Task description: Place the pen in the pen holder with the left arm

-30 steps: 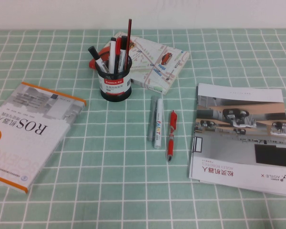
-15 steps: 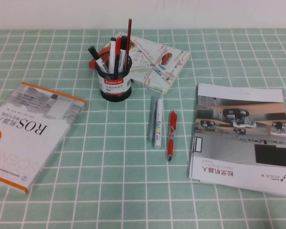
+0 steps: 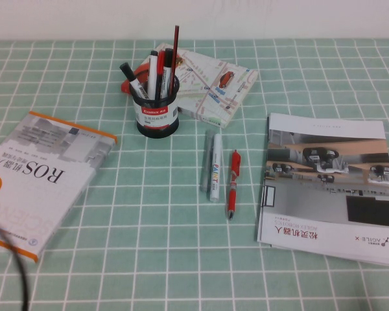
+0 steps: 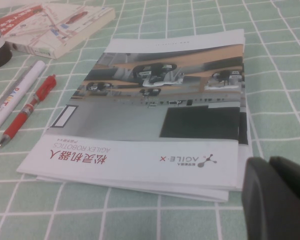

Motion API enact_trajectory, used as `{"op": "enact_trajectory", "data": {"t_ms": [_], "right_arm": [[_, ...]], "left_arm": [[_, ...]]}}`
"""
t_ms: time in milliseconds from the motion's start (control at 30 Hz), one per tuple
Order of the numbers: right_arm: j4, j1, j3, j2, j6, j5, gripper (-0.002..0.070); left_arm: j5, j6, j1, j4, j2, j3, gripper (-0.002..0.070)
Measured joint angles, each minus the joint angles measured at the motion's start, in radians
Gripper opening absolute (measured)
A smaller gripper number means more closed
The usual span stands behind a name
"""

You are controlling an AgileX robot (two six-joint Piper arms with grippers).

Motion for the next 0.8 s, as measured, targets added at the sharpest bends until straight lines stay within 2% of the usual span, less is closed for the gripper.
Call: {"op": "enact_trajectory", "data": {"t_ms": [233, 333, 633, 800], "right_arm": [[0.0, 0.0, 0.0, 0.0, 0.0, 0.0, -0.002], [0.0, 0.0, 0.0, 0.0, 0.0, 0.0, -0.002], [0.0, 0.0, 0.0, 0.0, 0.0, 0.0, -0.002], [0.0, 0.0, 0.0, 0.0, 0.0, 0.0, -0.002]], "left_arm": [[0.158, 0.351, -0.002, -0.246, 0.413, -0.271, -0.0004], [0.177, 0.42, -0.05, -0.29, 0.589, -0.366, -0.0004], [0.18, 0.429, -0.326, -0.29, 1.089, -0.703, -0.0004], [0.257, 0.352, -0.431, -0.196, 1.361, -0.97, -0.0004]]}}
